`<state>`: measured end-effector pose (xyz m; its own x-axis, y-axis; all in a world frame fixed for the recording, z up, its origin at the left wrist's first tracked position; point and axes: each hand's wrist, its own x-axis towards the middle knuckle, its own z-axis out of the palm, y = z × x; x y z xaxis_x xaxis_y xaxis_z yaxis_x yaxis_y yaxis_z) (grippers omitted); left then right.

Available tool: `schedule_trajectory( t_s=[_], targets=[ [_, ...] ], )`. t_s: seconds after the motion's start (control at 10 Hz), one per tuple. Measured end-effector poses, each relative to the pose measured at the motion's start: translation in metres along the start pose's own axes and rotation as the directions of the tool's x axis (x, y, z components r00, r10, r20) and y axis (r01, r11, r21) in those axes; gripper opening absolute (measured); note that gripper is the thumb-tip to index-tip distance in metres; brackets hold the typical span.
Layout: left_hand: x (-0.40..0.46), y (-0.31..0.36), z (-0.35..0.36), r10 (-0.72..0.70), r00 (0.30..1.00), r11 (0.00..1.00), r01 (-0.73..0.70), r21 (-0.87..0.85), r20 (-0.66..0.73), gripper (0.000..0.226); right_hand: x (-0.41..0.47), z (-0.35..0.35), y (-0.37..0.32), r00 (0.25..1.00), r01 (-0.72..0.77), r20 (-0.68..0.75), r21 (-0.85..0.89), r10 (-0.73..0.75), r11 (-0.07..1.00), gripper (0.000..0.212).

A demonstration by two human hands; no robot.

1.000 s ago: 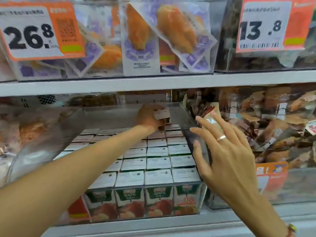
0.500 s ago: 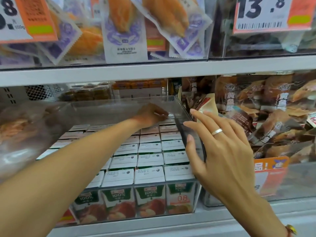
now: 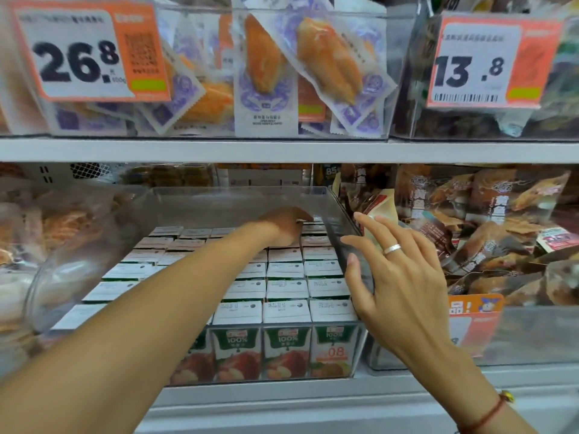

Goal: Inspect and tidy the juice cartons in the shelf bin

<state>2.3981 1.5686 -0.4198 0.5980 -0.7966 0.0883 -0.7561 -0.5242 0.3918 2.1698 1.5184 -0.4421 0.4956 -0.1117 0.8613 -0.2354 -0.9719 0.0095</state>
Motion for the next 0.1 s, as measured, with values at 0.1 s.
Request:
schedule_trajectory(
  t_s=[0.1],
  targets=[
    [-0.0271, 0.0148, -0.0077, -0.024, 1.000, 0.999, 0.023, -0.038, -0.009, 0.040, 0.0021, -0.0076, -0.0017, 0.995, -0.001, 0.104, -0.041, 0.005, 0.999, 0.035]
  ],
)
